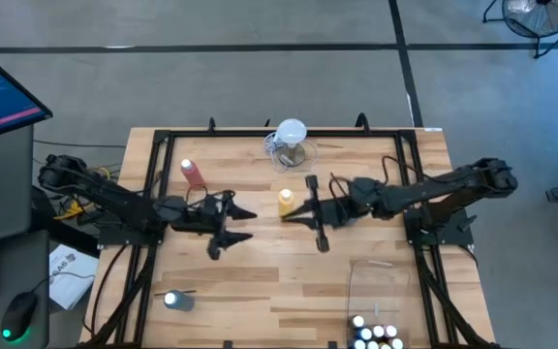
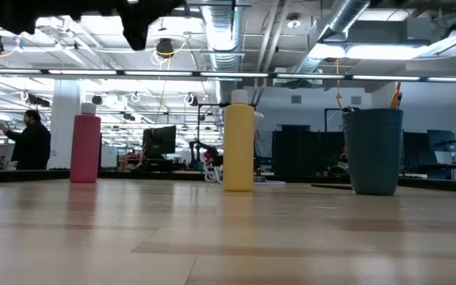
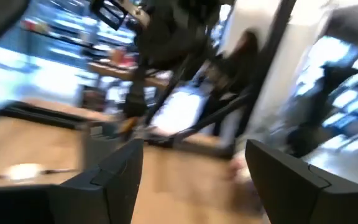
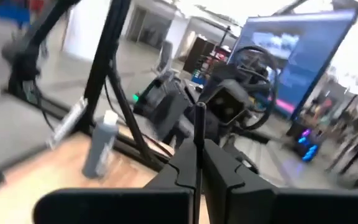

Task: Pick & Place Paint Supplies
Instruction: Put the left black silver paintbrush into the blue cup

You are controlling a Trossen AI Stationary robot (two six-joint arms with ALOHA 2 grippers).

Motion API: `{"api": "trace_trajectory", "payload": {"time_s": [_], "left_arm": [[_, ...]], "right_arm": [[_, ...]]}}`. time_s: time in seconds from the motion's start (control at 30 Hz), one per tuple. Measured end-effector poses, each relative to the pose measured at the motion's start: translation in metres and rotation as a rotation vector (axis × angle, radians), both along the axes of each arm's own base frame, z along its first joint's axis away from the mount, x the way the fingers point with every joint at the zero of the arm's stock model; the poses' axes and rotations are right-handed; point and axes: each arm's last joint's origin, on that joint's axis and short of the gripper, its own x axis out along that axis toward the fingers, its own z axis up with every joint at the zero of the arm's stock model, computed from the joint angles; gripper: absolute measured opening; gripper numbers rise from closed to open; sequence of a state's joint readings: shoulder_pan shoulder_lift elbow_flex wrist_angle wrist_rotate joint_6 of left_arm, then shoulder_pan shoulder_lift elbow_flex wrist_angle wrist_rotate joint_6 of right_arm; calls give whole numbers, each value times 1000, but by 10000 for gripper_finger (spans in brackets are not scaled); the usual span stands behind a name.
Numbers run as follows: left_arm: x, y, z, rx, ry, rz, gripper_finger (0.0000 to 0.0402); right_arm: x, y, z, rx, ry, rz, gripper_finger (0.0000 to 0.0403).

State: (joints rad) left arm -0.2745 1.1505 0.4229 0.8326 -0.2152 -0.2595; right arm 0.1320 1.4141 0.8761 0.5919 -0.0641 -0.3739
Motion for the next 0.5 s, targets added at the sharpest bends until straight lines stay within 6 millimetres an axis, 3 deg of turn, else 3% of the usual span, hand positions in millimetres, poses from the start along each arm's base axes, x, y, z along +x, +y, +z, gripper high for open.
{"api": "trace_trajectory", "payload": {"time_s": [0.13, 0.3, 0.5], "left_arm": [[-11, 1, 16, -219, -56, -100, 249], [-16, 2, 24, -493, -53, -211, 240], [-12, -1, 17, -752, 71, -366, 234]], "right_arm": [[-12, 15, 6, -201, 3, -34, 0], [-16, 28, 8, -329, 11, -80, 0], [7, 51, 18, -500, 177, -108, 0]]}}
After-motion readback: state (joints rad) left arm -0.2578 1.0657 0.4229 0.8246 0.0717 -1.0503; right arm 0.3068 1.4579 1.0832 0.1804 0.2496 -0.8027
